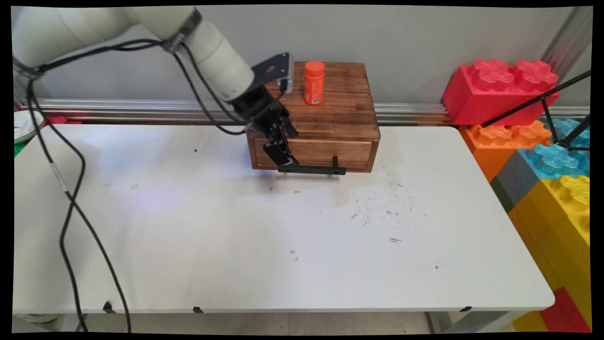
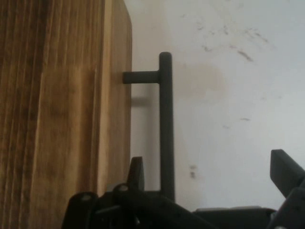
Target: Open the drawer
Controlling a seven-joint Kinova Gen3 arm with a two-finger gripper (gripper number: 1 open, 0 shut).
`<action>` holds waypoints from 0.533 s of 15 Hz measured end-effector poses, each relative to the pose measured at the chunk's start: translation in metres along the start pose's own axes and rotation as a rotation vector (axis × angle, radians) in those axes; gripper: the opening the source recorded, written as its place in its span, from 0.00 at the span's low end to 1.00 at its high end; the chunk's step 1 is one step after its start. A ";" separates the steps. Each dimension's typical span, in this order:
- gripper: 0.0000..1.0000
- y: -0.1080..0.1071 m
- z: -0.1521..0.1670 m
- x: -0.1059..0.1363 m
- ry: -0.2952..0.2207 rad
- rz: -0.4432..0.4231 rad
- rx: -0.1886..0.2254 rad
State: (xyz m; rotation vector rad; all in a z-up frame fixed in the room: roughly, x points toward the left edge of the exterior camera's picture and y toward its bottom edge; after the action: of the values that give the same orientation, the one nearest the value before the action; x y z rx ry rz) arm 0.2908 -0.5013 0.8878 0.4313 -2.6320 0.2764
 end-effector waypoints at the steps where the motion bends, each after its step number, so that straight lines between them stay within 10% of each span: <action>1: 1.00 -0.003 0.008 0.001 -0.005 0.005 0.002; 8: 1.00 -0.015 0.055 0.008 -0.026 0.031 -0.003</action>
State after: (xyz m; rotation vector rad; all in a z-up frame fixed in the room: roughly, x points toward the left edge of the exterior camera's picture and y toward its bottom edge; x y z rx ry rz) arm 0.2670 -0.5319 0.8450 0.3963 -2.6663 0.2782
